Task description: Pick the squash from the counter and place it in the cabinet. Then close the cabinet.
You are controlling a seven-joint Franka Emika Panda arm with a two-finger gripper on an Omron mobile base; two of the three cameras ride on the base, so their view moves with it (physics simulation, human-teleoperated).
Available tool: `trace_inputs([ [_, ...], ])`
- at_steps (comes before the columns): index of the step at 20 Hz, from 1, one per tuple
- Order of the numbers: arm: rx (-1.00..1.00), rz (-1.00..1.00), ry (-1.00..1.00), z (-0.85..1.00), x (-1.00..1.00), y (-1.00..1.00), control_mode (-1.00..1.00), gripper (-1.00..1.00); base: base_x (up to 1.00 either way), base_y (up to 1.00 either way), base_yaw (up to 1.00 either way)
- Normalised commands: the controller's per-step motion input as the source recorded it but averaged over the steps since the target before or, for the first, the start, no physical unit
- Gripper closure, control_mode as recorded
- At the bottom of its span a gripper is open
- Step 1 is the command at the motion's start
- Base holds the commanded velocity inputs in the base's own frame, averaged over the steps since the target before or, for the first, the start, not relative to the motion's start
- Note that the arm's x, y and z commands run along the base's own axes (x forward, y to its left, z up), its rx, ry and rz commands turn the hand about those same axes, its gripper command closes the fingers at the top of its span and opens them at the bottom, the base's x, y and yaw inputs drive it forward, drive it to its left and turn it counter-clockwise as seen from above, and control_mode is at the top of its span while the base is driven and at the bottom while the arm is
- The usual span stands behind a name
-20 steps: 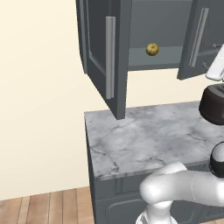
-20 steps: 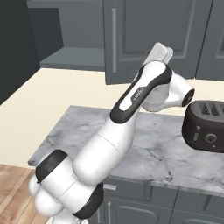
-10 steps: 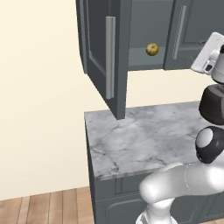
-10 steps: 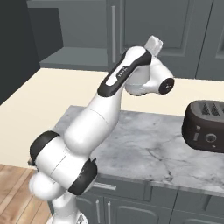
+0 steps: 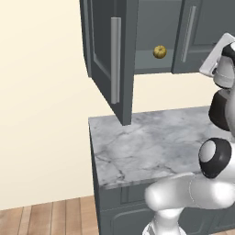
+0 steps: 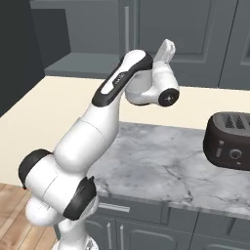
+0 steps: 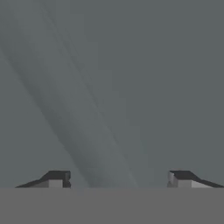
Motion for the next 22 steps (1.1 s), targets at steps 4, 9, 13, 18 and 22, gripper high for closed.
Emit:
trace_inputs([
  [4,0.0,-0.15,-0.1,0.12,-1.0,0.19,-1.0,-1.0,0.0,0.0,0.0],
  [9,-0.05,-0.02,-0.04,0.37,-1.0,0.29,-1.0,-1.0,0.0,0.0,0.0],
  [13,-0.07,0.0,0.04,0.29,-1.0,0.48,-1.0,-1.0,0.0,0.0,0.0],
  [18,-0.06,0.0,0.16,0.22,-1.0,0.44,-1.0,-1.0,0.0,0.0,0.0],
  [22,-0.06,0.0,0.23,0.24,-1.0,0.5,-1.0,-1.0,0.0,0.0,0.0],
])
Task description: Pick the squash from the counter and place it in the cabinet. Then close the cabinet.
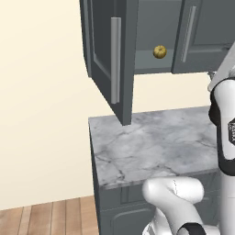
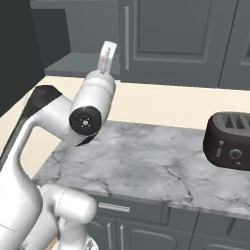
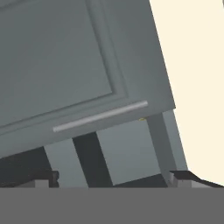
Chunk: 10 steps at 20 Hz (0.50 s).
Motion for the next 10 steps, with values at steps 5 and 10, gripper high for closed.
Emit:
trace_inputs([
  [5,-0.15,0.0,0.12,0.13,-1.0,0.73,-1.0,-1.0,0.0,0.0,0.0],
  [10,-0.25,0.0,0.0,0.02,-0.98,0.92,-1.0,-1.0,0.0,0.0,0.0],
])
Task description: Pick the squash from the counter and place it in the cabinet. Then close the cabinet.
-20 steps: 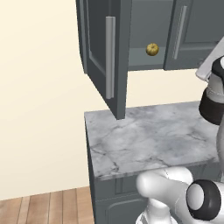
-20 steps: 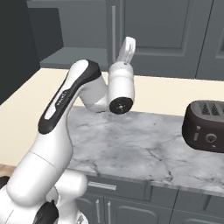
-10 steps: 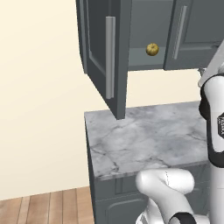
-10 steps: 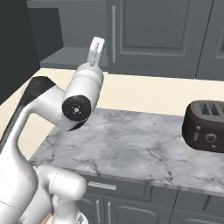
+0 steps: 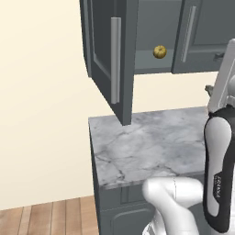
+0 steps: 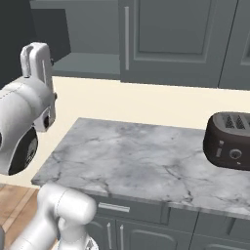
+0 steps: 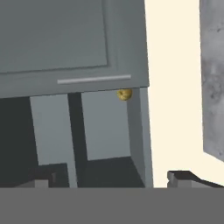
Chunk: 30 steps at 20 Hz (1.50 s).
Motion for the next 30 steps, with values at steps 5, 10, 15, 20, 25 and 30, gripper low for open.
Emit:
trace_inputs([
  [5,-0.31,0.0,-0.02,0.0,-0.82,0.99,-1.0,-1.0,0.0,0.0,0.0],
  [10,-0.2,-0.08,0.01,0.01,-0.47,0.68,-1.0,-1.0,0.0,0.0,0.0],
  [15,-0.13,-0.12,0.12,0.0,-0.18,0.57,-1.0,-1.0,0.0,0.0,0.0],
  [20,-0.16,-0.1,0.08,-0.08,0.02,0.84,-1.0,-1.0,0.0,0.0,0.0],
  [25,-0.22,-0.09,0.0,-0.29,0.02,1.0,-1.0,-1.0,0.0,0.0,0.0],
  [30,-0.16,-0.16,0.0,-0.55,0.67,0.9,-1.0,-1.0,0.0,0.0,0.0],
])
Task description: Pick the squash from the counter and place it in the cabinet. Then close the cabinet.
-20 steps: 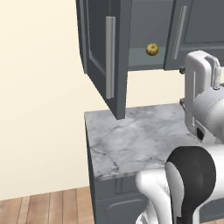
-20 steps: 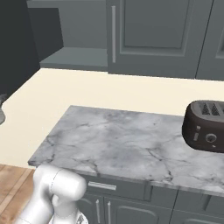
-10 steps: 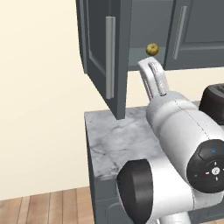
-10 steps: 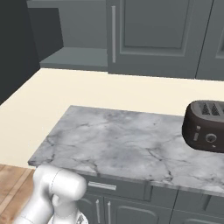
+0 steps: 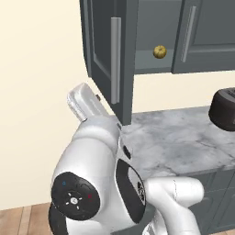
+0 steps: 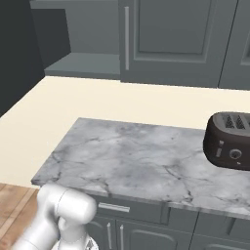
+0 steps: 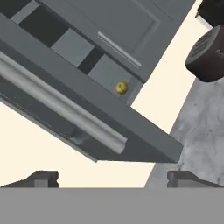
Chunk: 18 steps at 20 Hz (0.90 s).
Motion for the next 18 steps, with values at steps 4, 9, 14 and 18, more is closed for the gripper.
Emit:
trace_inputs([
  [4,-0.14,-0.24,0.0,-0.59,1.0,0.76,-1.0,-1.0,0.0,0.0,0.0],
  [9,-0.2,-0.26,-0.12,-0.15,0.85,0.64,-1.0,-1.0,0.0,0.0,0.0],
  [14,-0.17,-0.36,-0.13,0.0,0.94,0.09,-1.0,-1.0,0.0,0.0,0.0],
  [18,-0.09,-0.36,-0.08,0.04,0.62,-0.15,-1.0,-1.0,0.0,0.0,0.0],
])
